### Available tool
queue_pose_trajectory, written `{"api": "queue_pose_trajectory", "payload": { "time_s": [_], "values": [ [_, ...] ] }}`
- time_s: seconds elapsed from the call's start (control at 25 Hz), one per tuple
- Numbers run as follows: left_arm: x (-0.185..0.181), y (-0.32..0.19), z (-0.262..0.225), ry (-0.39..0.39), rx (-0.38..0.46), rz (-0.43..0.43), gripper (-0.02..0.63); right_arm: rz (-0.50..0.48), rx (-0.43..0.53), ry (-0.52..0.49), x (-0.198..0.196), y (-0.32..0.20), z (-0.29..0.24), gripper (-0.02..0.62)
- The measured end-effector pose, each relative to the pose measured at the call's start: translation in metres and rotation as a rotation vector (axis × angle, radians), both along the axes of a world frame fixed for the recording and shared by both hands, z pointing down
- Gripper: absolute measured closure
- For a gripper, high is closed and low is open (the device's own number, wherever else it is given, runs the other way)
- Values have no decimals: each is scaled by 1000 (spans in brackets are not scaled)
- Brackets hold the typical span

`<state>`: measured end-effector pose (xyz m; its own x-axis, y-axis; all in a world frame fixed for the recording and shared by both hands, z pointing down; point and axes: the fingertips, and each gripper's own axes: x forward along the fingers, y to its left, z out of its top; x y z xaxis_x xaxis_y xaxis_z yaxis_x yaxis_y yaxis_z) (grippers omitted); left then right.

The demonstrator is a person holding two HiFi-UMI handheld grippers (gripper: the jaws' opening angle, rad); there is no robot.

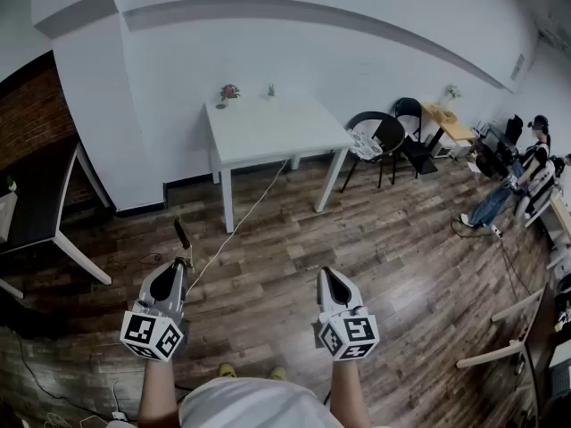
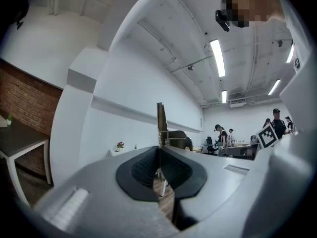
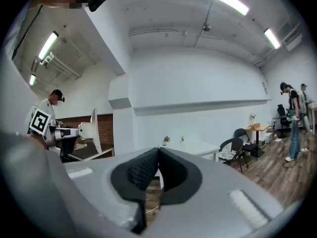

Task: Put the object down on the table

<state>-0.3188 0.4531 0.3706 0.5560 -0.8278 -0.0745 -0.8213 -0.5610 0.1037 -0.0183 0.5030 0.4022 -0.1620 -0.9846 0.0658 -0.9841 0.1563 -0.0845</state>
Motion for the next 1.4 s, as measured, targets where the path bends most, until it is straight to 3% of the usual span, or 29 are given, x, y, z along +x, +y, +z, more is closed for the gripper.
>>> {"api": "queue_pose_trajectory", "payload": {
  "time_s": [0.68,1.4],
  "values": [
    [-10,-5,-2,1,-4,-12,595,20,18,-18,-3,-7,-4,592],
    [-60,-18,11,30,-21,19,595,22,-7,3,-62,-15,3,592]
  ]
}}
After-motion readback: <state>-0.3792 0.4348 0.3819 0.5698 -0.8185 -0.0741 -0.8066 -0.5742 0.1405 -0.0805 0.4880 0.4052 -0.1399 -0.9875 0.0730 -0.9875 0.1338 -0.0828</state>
